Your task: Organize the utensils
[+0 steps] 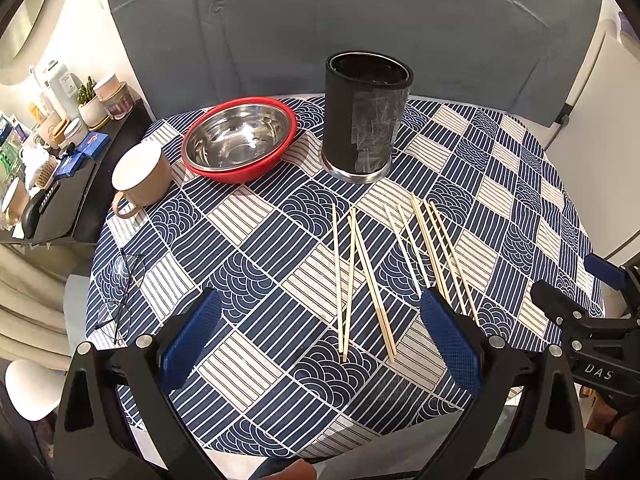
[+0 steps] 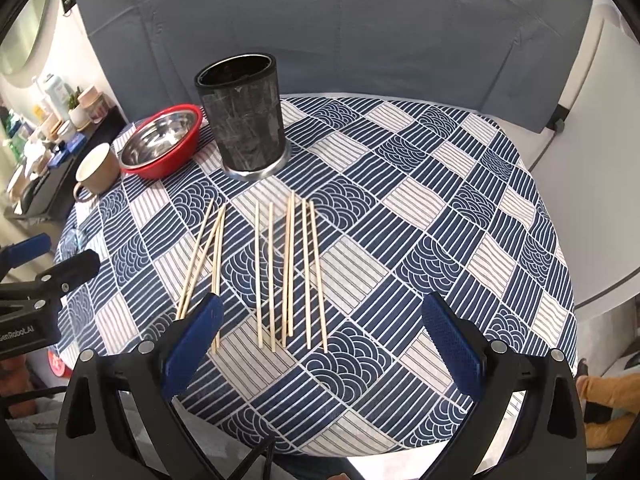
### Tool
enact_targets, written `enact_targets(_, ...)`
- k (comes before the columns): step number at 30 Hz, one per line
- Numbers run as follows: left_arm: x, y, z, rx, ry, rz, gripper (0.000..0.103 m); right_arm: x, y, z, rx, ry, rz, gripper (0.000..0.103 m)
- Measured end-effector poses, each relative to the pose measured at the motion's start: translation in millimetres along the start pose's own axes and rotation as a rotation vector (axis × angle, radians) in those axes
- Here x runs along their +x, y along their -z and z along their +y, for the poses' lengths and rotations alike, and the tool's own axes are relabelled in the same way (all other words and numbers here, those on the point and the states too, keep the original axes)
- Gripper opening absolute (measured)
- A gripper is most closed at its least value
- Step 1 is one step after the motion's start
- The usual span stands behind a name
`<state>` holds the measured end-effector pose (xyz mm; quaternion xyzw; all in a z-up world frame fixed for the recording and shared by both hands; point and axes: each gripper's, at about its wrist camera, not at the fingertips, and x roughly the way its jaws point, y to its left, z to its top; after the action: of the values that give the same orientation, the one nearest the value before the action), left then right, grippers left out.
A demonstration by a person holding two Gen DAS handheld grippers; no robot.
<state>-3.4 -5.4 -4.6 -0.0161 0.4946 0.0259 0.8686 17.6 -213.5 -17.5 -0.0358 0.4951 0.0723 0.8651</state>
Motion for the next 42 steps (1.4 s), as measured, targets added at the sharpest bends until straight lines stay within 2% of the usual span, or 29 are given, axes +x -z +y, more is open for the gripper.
enact_targets(42, 11.9, -7.1, 6.3, -0.022, 0.012, 0.030, 0.097, 6.1, -6.7, -0.8, 0.005, 0.024, 0.023, 0.095)
